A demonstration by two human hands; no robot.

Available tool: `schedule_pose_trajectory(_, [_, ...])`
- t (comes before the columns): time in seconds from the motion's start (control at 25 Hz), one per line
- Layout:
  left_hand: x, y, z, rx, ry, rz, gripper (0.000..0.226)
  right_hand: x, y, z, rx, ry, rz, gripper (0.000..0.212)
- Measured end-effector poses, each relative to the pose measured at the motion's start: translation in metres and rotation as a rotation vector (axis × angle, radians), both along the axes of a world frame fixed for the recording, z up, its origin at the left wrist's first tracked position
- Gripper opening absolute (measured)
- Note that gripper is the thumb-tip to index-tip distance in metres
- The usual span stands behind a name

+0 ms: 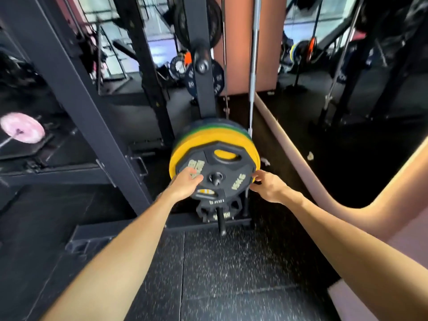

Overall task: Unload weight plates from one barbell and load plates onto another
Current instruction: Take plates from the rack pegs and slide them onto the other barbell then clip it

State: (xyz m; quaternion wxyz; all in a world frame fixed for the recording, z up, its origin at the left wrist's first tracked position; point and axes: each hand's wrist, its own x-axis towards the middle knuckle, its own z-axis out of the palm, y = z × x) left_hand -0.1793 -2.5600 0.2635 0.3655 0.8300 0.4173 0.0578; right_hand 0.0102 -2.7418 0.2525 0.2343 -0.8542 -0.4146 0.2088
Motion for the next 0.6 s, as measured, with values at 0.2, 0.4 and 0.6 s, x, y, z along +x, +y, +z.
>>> schedule_pose_trajectory(0.2, [0.017, 0.038, 0.095, 0.181, -0.185, 0.045, 0.044, 0.017, 0.038, 0.1, 0.168, -0.169, 0.04, 0.048])
schedule_pose_trajectory(0.4, [0.026, 0.062, 0.189, 0.339, -0.296, 0.033, 0.043, 0.022, 0.057, 0.203, 0.318, -0.316, 0.074, 0.045])
schedule_pose_trajectory(0.6, [0.035, 0.074, 0.279, 0.49, -0.396, 0.018, 0.041, 0.025, 0.069, 0.294, 0.428, -0.43, 0.086, 0.044])
